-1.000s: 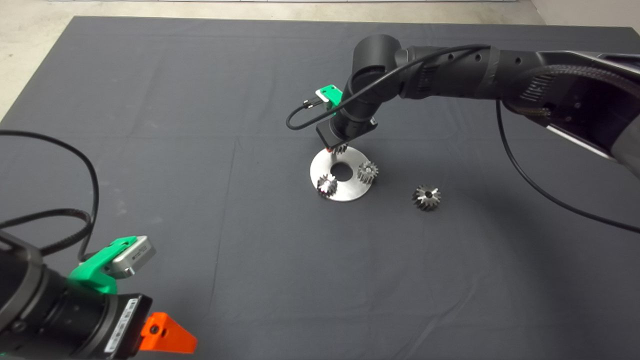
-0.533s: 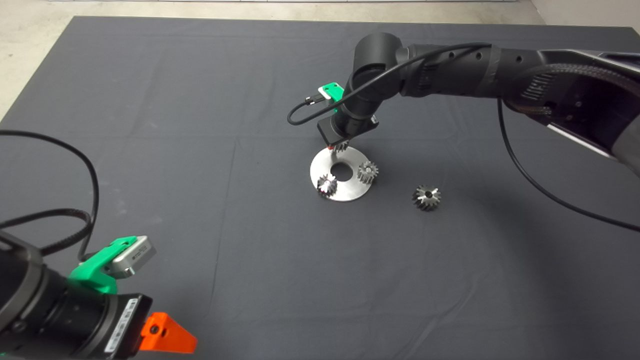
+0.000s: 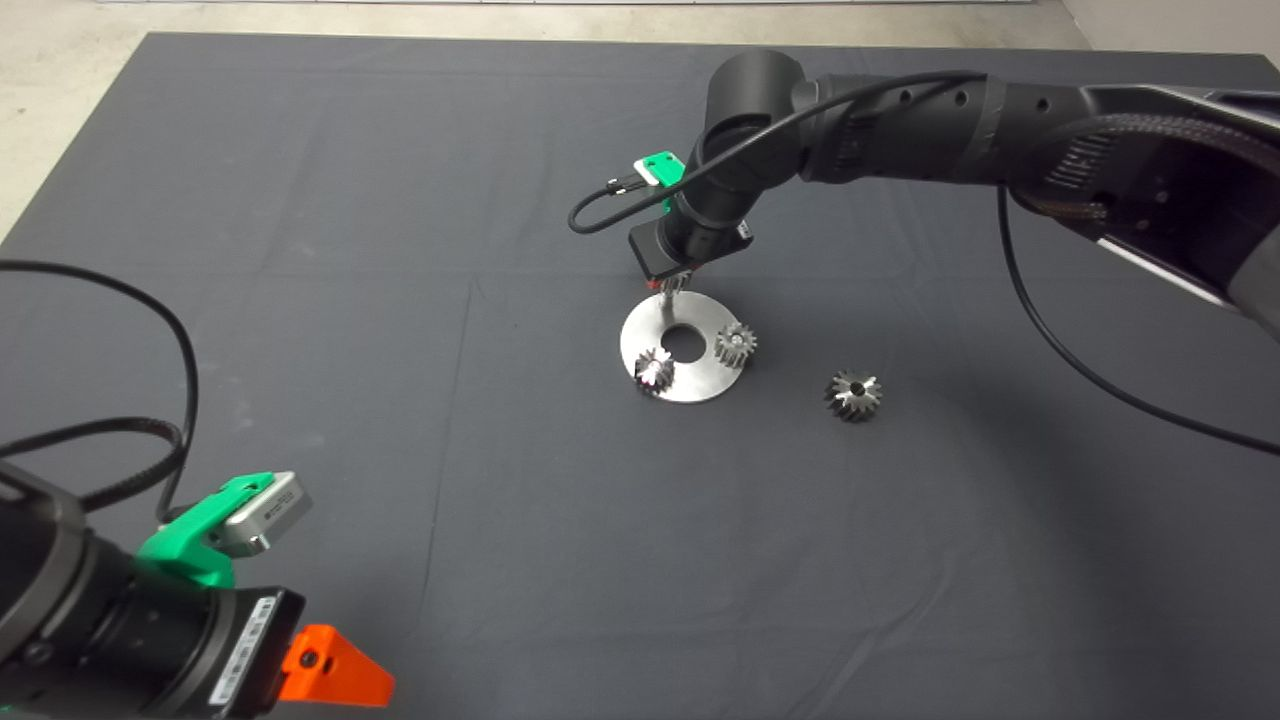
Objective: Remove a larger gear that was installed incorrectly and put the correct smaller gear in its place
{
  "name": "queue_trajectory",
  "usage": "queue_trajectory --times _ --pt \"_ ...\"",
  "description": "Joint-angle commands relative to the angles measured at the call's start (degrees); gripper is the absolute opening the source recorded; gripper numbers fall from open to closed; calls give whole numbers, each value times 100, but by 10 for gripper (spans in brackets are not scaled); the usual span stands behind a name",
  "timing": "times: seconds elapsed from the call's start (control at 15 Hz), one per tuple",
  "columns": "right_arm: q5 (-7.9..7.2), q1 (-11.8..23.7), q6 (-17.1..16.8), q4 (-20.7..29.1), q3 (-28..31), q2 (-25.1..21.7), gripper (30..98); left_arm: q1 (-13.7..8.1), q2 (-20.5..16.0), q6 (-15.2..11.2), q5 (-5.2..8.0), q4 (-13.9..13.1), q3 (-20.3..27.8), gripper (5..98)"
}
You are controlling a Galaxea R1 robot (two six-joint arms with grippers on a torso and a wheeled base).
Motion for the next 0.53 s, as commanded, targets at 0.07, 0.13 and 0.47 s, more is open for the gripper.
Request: queue_trajectory --times 0.07,0.13,0.47 --pt "30 180 0 -60 -31 43 401 -2 -3 8 -14 1 68 984" --pt "30 171 -9 -67 -59 43 403 -2 -3 3 -14 1 68 984" --pt "21 163 0 -60 -75 61 402 -2 -3 3 -14 1 68 984"
